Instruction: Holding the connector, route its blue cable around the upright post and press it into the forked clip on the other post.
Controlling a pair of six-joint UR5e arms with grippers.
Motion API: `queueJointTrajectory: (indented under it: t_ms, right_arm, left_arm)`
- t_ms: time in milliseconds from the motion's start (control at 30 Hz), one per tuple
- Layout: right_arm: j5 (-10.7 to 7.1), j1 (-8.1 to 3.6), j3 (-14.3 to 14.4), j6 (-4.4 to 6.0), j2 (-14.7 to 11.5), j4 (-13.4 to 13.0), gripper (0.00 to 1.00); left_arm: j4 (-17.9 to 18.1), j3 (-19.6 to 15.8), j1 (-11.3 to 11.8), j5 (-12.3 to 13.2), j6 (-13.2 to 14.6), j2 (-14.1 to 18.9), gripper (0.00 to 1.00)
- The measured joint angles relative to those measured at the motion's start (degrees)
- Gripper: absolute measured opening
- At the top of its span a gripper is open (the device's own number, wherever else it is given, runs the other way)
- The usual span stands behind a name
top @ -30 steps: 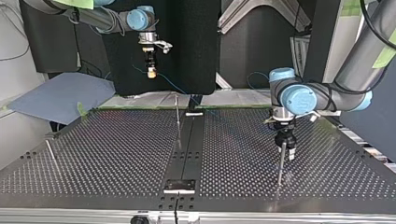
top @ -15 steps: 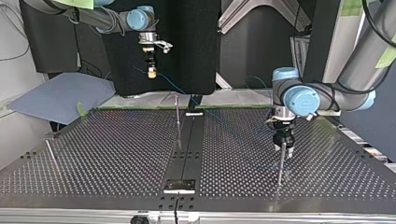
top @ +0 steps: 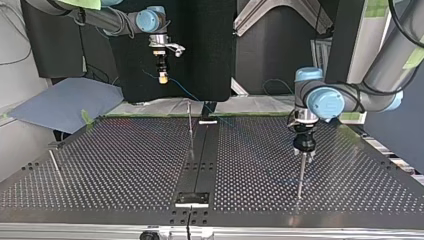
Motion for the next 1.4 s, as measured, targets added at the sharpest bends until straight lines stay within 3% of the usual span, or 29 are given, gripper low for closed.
queueJointTrajectory:
  t_ms: [200,833,1100,1267,1400]
  right_arm:
    - [0.0,0.11,0.0,-0.15,0.0,0.0,0.0]
    - [-0.15,0.35,0.0,-0.16,0.0,0.0,0.0]
    - [-0.49,0.37,0.0,-0.19,0.0,0.0,0.0]
    - [-0.63,0.39,0.0,-0.2,0.0,0.0,0.0]
    - [-0.69,0.43,0.0,-0.2,0.0,0.0,0.0]
  left_arm:
    - [1.4,-1.3,0.2,0.9,-3.8,0.0,1.0]
    - [11.6,-7.9,-0.9,1.1,-14.8,-0.1,1.0]
    - [12.3,-9.3,-1.3,0.0,-18.9,-0.5,1.0]
    - [12.3,-9.7,-1.8,-0.3,-21.8,-2.7,1.0]
    - [11.5,-9.7,-2.1,-1.9,-23.7,-4.0,1.0]
